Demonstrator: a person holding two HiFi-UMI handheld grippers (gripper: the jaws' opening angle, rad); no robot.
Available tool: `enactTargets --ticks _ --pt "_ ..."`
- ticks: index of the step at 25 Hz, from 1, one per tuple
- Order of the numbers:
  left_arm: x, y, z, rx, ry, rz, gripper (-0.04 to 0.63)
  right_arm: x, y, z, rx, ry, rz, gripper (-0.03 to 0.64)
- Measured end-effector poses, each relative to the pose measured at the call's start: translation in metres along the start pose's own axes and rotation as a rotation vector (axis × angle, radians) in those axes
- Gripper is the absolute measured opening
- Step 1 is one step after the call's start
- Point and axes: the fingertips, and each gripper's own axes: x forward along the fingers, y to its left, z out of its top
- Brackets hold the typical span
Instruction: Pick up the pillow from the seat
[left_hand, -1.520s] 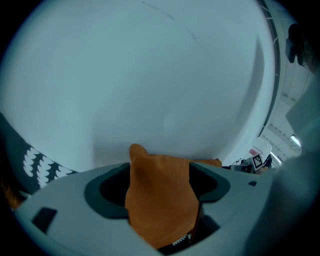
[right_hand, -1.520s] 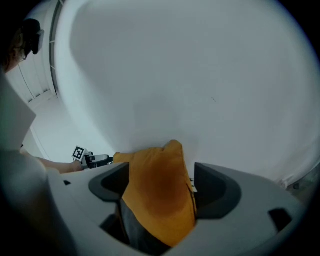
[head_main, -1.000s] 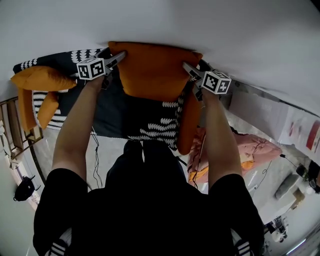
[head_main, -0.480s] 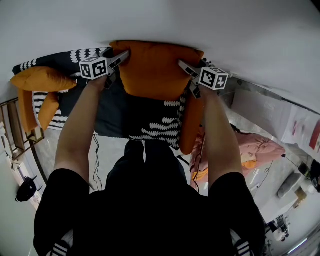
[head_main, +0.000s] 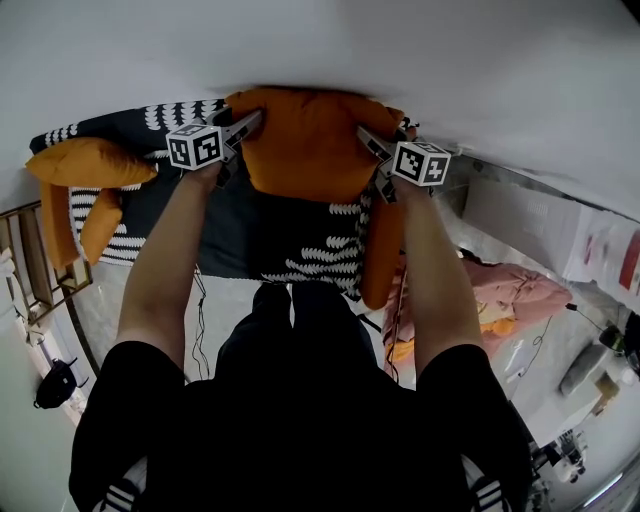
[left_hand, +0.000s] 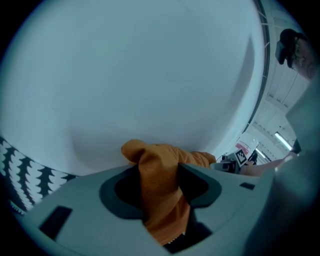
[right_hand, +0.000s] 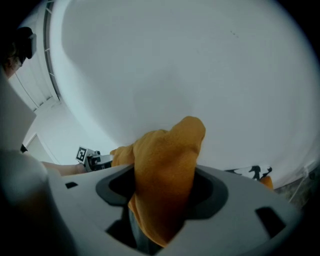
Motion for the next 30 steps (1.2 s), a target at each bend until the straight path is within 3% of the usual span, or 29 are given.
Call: enactTargets --ticks 11,30 --pt "-0.014 -0.040 0.016 0.029 -0.019 -0.034 0.201 -0.033 0.018 0.009 0.022 -0.075 -0.004 0.244" --pt "-0.083 -0.110 0.071 0.124 -0.116 -0.065 0.199 -0.092 0.096 0.055 -0.067 -0.173 0.022 0.236"
